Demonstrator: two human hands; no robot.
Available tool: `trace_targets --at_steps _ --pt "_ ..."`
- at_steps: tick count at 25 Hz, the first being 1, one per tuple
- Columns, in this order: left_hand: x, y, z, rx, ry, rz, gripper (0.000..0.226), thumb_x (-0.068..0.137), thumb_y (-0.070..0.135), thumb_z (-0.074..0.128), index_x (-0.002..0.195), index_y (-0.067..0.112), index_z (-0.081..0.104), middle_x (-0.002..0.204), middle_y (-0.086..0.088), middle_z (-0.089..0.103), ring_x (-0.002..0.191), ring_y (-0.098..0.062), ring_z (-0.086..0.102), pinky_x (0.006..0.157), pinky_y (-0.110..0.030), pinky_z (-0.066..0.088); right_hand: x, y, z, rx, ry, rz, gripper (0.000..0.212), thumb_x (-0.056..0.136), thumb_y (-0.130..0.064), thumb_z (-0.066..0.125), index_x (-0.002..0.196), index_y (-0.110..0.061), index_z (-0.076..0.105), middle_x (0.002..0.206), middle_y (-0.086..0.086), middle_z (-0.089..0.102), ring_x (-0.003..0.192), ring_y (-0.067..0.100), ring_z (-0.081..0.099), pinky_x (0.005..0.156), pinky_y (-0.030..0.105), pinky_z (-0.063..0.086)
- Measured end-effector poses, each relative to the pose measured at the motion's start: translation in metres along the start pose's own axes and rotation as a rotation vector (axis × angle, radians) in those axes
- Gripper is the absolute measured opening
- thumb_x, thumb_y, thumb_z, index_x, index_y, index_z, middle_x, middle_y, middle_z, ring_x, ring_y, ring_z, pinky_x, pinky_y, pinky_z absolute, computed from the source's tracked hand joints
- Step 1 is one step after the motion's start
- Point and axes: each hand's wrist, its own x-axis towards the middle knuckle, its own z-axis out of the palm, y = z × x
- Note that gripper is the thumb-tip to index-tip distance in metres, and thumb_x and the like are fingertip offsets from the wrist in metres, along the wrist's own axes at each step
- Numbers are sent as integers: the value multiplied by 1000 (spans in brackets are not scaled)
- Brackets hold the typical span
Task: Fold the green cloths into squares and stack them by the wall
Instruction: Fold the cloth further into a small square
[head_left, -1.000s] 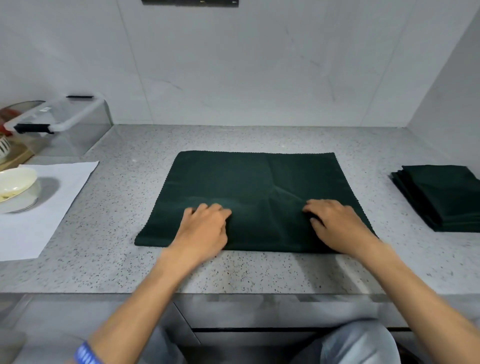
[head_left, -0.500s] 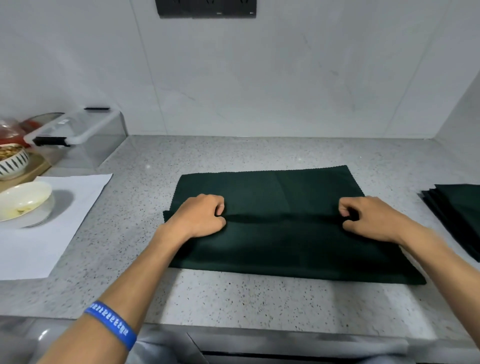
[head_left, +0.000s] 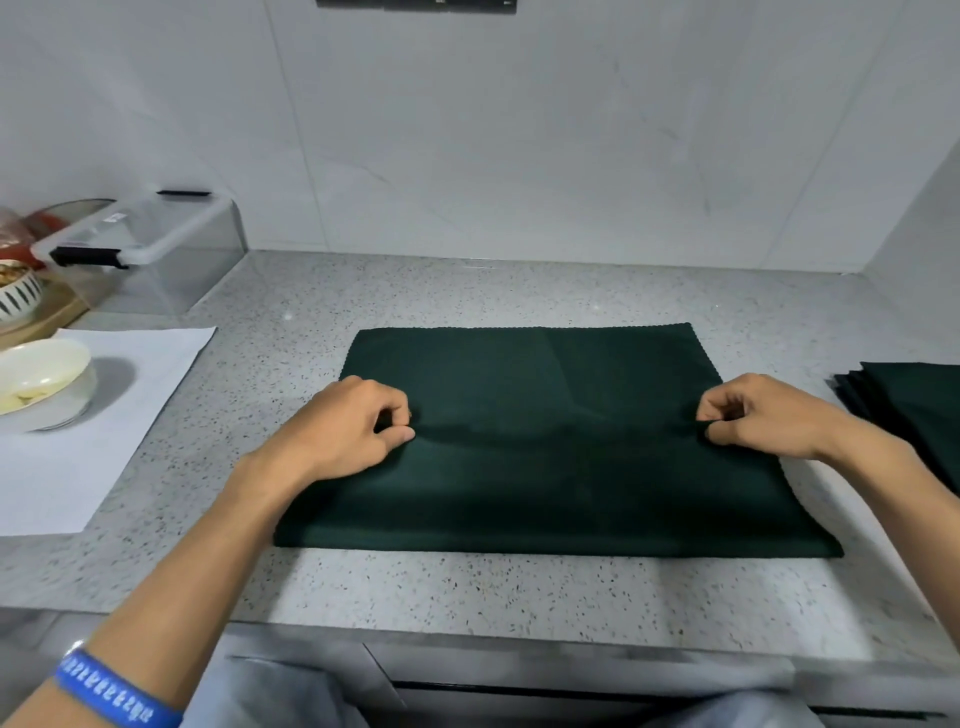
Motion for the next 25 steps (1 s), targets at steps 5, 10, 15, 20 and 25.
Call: trace_targets --at_steps 5,10,15,20,25 --pt "15 0 5 100 -8 -121 8 93 24 60 86 23 63 82 10 63 82 -18 60 73 -31 45 14 0 7 -119 138 -8 17 88 -16 64 72 -22 62 72 -4 65 66 15 57 65 30 45" --pt "15 -6 28 153 111 -174 12 98 32 54 88 26 52 82 10 61 78 -18 56 81 -36 42 21 15 23 -213 182 32 17 94 -26 60 77 -28 59 75 -6 64 73 11 58 66 32 43" --pt "-2 -7 40 355 372 -180 24 90 39 62 102 19 58 104 -2 58 95 -27 53 89 -44 36 21 23 25 -206 231 80 16 92 -32 63 79 -25 60 76 -4 63 73 14 57 68 35 45" --pt "-54 21 57 248 151 -212 57 100 51 28 140 17 50 146 -3 47 133 -25 44 111 -44 33 21 26 36 -142 333 125 14 90 -32 65 84 -21 60 76 1 60 72 18 55 63 33 39" --pt "-56 23 58 172 -77 -383 70 95 65 9 156 32 2 165 2 -6 151 -20 -9 122 -46 -1 17 23 35 -145 340 128 14 92 -30 64 84 -20 60 77 2 61 74 21 56 67 35 43"
